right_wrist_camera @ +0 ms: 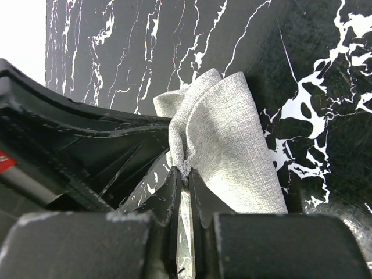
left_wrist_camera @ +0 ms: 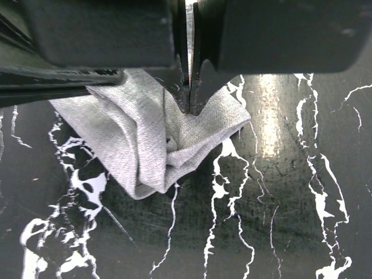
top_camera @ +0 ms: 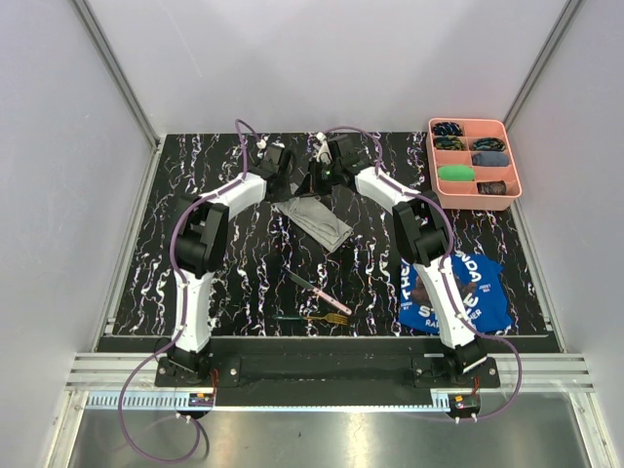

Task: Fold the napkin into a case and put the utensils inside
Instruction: Pick up the top corner of the smaller rectangle folded napkin from the center of the board, then grasp the top corner of the smaller rectangle folded napkin from the folded napkin.

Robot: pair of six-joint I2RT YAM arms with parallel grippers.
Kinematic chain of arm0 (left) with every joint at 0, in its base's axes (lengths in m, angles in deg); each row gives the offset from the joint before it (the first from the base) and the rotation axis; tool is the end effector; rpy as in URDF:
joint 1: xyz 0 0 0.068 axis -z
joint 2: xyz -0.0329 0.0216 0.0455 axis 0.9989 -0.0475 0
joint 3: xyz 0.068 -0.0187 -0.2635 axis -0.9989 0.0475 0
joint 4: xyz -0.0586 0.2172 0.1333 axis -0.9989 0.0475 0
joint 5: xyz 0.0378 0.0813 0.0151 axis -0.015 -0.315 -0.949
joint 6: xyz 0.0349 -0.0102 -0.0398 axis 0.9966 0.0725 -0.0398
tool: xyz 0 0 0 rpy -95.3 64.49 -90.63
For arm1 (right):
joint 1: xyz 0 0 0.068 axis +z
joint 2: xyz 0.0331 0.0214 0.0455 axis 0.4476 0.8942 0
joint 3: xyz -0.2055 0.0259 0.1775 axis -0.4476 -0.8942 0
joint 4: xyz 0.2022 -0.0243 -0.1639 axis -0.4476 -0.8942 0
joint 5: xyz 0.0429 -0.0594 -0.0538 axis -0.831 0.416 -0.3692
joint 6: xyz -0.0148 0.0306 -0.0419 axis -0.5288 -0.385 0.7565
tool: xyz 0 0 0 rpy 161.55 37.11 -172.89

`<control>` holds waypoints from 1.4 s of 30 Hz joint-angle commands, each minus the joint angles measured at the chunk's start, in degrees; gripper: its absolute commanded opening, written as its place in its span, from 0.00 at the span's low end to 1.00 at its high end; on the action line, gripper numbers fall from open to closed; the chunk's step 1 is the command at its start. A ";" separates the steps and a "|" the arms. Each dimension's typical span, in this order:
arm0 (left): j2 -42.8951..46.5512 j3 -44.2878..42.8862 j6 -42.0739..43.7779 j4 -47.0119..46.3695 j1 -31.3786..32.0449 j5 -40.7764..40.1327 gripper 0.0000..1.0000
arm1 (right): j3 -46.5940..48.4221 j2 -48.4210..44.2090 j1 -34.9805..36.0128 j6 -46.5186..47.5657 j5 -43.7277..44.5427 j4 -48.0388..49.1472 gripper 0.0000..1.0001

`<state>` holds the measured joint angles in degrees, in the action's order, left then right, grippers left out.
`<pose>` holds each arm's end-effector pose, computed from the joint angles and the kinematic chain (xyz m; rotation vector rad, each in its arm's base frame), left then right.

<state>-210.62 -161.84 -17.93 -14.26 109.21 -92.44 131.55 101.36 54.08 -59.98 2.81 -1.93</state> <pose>0.4427 -0.1718 0.1721 -0.1390 2.4768 -0.1394 0.4880 0.2757 0.1579 -0.3338 2.3759 1.1269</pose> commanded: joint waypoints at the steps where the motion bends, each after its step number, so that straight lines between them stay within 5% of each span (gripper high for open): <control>1: 6.81 2.62 -1.53 -6.26 -0.40 1.69 0.00 | -0.32 -1.84 0.02 -1.25 -2.53 1.82 0.00; 32: 11.66 11.95 -2.85 -13.83 -1.98 6.18 0.00 | 9.26 8.45 0.82 -11.54 -8.69 3.49 0.00; 42: 12.63 13.36 -3.81 -13.82 -2.33 4.93 0.26 | 0.20 -1.66 -2.70 -11.45 -8.51 6.91 0.00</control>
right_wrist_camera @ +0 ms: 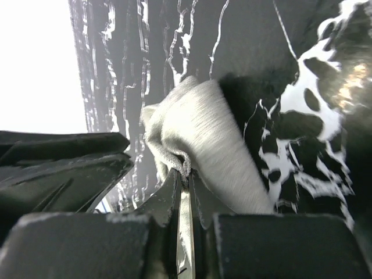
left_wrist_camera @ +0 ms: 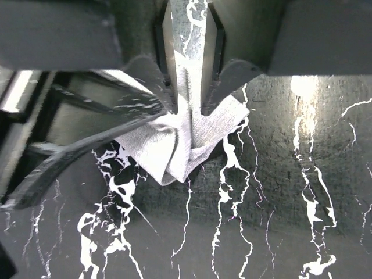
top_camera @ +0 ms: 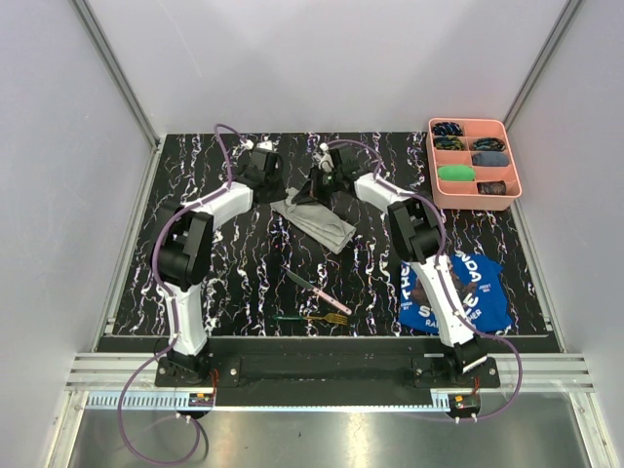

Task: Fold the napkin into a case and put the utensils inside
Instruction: Grasp the top corner of the smaller rectangle folded napkin from the folded napkin.

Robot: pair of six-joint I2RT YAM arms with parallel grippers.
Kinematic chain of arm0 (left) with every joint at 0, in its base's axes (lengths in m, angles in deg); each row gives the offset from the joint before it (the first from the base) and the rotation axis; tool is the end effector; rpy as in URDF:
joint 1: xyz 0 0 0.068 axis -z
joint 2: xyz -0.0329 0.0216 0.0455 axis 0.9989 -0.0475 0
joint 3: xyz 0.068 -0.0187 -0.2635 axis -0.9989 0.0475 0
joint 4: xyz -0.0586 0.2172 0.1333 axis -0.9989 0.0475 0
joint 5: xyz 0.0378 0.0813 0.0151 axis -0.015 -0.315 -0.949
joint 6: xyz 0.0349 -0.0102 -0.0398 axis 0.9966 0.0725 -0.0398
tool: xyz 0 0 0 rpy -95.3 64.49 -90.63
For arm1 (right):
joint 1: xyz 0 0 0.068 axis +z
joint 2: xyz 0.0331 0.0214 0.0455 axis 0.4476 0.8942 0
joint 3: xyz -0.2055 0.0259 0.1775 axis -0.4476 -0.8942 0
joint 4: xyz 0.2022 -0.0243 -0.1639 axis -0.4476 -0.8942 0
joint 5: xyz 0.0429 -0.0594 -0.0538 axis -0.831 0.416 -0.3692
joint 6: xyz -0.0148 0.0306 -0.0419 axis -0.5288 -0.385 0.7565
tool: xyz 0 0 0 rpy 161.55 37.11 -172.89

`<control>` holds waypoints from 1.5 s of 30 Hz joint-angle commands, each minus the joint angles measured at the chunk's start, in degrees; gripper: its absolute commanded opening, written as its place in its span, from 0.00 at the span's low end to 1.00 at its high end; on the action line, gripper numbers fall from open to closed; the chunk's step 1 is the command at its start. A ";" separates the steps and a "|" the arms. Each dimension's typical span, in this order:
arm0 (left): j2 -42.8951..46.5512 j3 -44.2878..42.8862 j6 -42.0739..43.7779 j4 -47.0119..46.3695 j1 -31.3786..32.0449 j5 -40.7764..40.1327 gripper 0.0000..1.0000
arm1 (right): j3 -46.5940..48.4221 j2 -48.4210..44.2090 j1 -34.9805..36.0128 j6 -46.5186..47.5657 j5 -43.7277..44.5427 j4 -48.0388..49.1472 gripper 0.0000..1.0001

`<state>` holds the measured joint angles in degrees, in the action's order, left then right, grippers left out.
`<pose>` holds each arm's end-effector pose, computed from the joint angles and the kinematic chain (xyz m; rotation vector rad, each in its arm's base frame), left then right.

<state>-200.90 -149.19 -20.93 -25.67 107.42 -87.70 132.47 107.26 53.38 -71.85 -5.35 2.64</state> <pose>0.4179 -0.1500 0.1920 -0.2068 2.3551 -0.3127 0.4961 0.2766 0.1152 -0.1587 2.4650 1.3708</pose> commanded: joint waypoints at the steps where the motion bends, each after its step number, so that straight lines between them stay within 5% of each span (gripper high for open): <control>1: 2.55 0.53 -1.34 -2.50 -0.63 0.64 0.26 | -0.63 -8.00 -2.09 0.59 -0.88 1.74 0.00; 6: 0.44 -0.52 -4.42 -3.03 -0.98 4.60 0.25 | 1.39 -7.57 -2.18 3.75 -1.94 -2.92 0.00; 9: -1.05 -2.88 -3.99 -0.84 -0.81 4.51 0.35 | 1.22 -8.09 -2.18 5.07 -1.15 -3.98 0.00; 14: -2.46 -6.06 1.45 4.26 2.00 -4.78 0.45 | 1.48 -8.01 -2.09 5.17 -1.50 -4.25 0.00; 27: -7.82 -11.42 4.63 9.45 5.17 -14.20 0.34 | 2.54 -7.04 -2.00 4.38 -2.03 -4.16 0.00; 45: -9.67 -13.62 7.44 11.12 7.63 -21.68 0.29 | 3.15 -6.07 -1.74 4.02 -2.38 -3.98 0.00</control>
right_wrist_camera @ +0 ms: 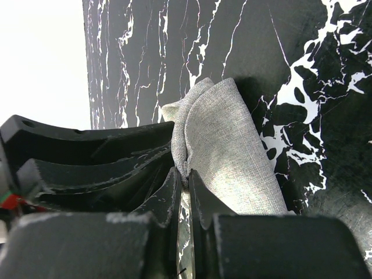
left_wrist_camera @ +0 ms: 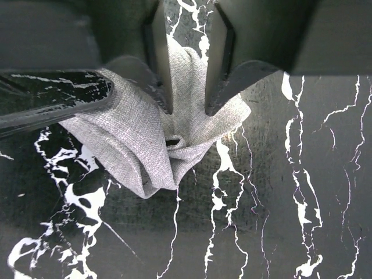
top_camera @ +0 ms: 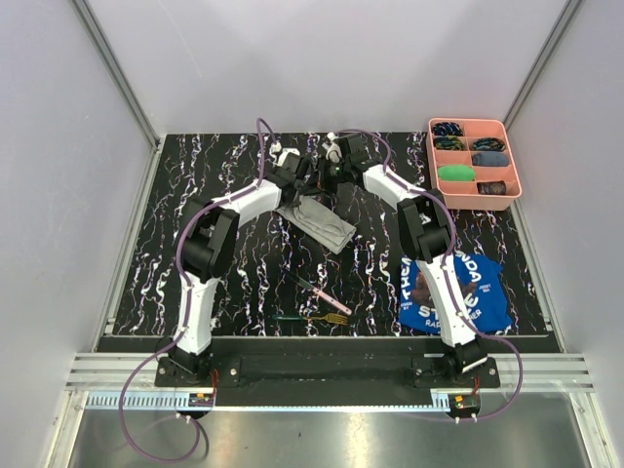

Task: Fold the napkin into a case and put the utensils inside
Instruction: Grasp the top corner of the smaller rectangle folded napkin from the folded napkin.

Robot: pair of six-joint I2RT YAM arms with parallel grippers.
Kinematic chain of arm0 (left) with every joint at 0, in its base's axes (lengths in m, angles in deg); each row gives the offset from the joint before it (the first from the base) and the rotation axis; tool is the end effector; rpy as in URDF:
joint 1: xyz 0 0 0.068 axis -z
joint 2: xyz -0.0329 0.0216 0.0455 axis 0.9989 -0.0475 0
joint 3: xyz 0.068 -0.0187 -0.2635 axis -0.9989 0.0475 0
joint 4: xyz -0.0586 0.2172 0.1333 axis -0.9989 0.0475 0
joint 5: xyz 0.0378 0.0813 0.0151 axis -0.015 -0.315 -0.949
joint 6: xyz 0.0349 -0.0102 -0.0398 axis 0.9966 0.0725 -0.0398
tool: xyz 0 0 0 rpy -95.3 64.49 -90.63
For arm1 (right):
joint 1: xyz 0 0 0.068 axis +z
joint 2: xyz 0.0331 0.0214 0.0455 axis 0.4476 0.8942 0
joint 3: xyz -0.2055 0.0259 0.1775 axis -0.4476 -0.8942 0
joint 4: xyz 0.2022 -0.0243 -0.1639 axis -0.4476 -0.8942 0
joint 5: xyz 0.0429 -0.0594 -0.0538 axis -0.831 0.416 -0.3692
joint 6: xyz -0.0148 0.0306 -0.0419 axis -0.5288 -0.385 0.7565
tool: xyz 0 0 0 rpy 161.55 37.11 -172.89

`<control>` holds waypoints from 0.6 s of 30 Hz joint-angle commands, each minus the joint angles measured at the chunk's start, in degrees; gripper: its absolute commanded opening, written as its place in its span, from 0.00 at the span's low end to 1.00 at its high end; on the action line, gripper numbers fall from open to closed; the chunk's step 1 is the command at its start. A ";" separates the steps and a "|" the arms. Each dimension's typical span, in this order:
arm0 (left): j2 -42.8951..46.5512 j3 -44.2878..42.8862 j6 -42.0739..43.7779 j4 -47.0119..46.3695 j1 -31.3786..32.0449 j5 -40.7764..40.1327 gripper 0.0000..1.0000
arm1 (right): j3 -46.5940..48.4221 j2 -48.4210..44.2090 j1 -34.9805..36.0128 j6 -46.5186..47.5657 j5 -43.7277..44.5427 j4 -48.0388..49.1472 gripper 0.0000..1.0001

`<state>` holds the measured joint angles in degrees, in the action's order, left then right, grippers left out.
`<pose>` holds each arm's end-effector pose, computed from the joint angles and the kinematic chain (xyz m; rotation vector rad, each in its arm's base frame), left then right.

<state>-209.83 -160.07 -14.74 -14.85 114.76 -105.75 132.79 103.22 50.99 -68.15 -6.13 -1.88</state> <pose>0.4220 -0.2038 0.1714 -0.0450 2.4034 0.1108 0.5015 0.2535 0.1496 -0.1914 2.4315 1.3415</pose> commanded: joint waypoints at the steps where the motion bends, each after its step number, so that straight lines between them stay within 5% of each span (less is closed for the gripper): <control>1: -0.73 -2.74 1.26 0.39 0.29 -4.06 0.27 | 2.83 -2.03 0.65 0.33 -1.59 0.54 0.00; 12: 1.20 -3.00 0.64 0.04 0.29 -4.24 0.00 | 2.74 -1.33 1.70 0.51 -1.86 0.45 0.00; 18: 4.89 1.03 0.12 -4.60 0.38 -2.14 0.00 | 3.96 0.51 2.40 -0.20 -2.38 0.37 0.00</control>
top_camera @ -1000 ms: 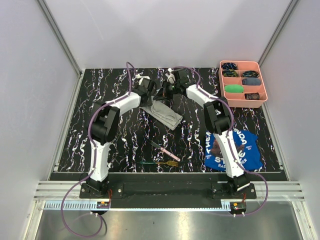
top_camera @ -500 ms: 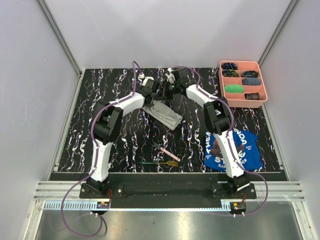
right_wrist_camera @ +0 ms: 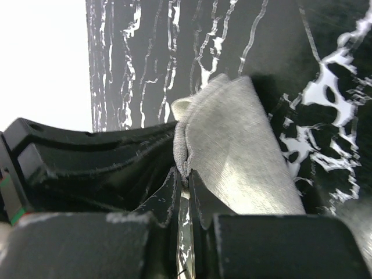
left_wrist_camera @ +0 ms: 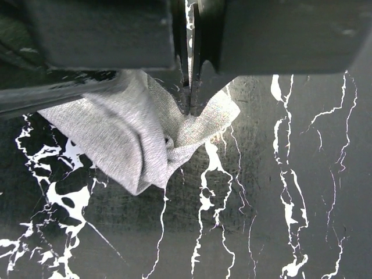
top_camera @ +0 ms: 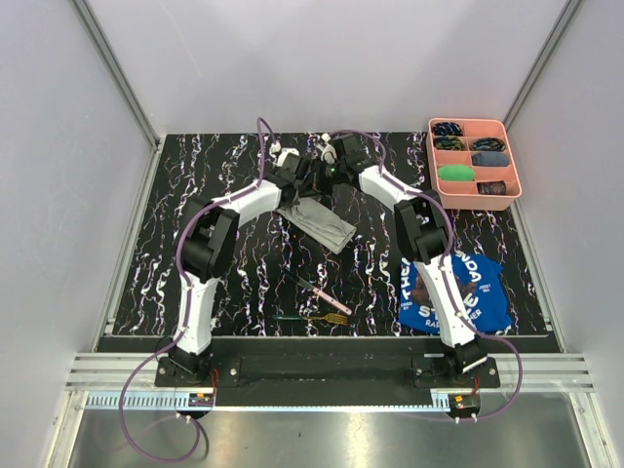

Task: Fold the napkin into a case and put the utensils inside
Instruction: Grasp the top corner of the smaller rectangle folded napkin from the folded napkin.

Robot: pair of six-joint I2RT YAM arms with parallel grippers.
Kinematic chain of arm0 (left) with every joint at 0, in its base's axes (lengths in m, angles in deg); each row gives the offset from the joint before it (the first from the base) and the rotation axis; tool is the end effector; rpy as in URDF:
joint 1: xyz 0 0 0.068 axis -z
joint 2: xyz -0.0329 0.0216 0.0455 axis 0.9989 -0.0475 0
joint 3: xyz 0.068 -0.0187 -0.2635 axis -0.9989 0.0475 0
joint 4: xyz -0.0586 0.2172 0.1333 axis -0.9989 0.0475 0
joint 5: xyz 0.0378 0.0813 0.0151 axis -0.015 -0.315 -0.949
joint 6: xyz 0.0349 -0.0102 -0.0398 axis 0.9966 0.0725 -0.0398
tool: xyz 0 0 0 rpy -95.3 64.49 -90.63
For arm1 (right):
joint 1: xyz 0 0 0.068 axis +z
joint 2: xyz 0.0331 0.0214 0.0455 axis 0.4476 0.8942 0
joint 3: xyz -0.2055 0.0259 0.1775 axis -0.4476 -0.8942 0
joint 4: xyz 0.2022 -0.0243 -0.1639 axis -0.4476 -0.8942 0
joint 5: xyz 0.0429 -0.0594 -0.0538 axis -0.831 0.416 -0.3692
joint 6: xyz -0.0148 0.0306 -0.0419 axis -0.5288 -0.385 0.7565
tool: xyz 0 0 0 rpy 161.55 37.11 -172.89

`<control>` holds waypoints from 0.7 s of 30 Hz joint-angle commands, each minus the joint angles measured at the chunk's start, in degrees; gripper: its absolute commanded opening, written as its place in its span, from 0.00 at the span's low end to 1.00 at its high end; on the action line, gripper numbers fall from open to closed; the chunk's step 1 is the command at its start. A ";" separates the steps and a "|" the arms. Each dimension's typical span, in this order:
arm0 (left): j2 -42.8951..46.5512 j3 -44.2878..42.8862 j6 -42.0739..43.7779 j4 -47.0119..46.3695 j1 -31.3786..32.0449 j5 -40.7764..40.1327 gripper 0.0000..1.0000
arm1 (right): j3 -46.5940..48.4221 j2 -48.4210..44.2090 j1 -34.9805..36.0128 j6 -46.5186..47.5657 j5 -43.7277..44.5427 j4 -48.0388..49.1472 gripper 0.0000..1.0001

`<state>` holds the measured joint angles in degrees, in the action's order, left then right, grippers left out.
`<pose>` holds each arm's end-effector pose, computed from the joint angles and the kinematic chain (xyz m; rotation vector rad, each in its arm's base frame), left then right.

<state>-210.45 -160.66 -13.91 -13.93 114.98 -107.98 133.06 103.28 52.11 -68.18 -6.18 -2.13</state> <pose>0.4224 -0.2046 0.1691 -0.0342 2.4017 0.1690 0.4967 0.2634 0.1502 -0.2153 2.4366 1.3509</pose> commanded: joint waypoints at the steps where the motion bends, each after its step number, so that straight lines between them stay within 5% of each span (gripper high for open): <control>1: 7.16 3.98 -0.98 -6.76 -0.02 1.05 0.00 | 3.97 0.71 1.46 -0.18 -2.34 0.61 0.00; 21: 12.80 16.13 -2.65 -21.00 -2.65 9.94 0.00 | 12.76 10.82 3.75 -3.78 -6.82 0.43 0.00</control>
<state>-202.08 -146.10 -15.77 -28.47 112.45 -100.33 142.24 113.16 54.08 -70.89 -10.50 -2.26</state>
